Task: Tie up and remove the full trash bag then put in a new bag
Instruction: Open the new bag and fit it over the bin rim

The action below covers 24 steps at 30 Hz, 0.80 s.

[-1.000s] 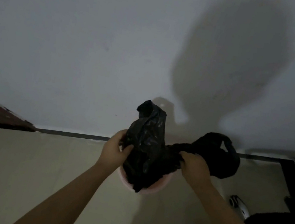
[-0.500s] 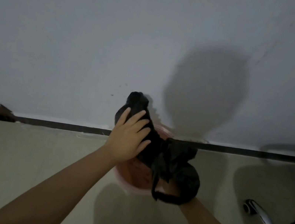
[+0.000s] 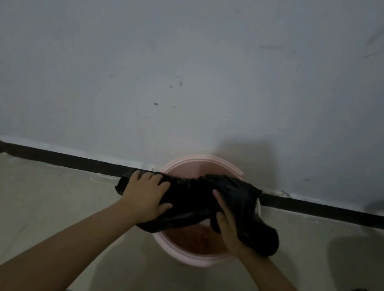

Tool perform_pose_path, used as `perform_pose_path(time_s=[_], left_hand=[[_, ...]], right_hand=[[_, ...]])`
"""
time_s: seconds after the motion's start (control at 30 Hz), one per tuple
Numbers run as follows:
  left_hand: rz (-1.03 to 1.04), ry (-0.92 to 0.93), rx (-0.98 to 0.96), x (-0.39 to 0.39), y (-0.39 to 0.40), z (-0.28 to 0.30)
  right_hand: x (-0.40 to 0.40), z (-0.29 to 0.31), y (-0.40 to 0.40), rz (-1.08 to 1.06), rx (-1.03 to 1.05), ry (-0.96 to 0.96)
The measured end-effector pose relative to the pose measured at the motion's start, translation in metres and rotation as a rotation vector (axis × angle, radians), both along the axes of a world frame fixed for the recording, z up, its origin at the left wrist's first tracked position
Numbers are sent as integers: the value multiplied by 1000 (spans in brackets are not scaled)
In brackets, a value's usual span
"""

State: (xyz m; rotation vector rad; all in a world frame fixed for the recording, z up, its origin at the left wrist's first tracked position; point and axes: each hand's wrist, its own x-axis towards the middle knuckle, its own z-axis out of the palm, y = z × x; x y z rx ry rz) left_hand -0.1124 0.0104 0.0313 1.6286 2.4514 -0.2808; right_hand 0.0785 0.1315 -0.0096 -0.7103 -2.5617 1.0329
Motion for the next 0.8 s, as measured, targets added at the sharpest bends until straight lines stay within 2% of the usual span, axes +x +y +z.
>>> perform_pose_path(time_s=[0.1, 0.17, 0.27, 0.33, 0.43, 0.57, 0.63, 0.67, 0.7, 0.8], left_hand=[[-139, -132, 228, 12, -8, -12], [-190, -155, 283, 23, -11, -20], [-158, -183, 132, 38, -10, -26], [-139, -205, 36, 38, -9, -22], [-130, -62, -21, 21, -14, -1], [-44, 138, -14, -12, -28, 28], [-40, 194, 52, -20, -34, 33], [-80, 216, 156, -22, -37, 34], [-145, 245, 280, -25, -39, 33], [-364, 231, 484, -23, -41, 22]], right_hand=[[11, 17, 4, -192, -113, 9], [32, 16, 8, -241, -167, -18], [57, 2, 15, -338, -218, -166], [57, -3, 14, -347, -152, -344], [26, 6, 6, -245, 82, -515], [-21, 9, -4, 77, 304, -443], [-23, 6, 3, 37, 364, -352], [-21, 7, 9, 9, 257, -294], [-15, 7, 14, 20, 237, -286], [12, 15, 28, 104, 308, -505]])
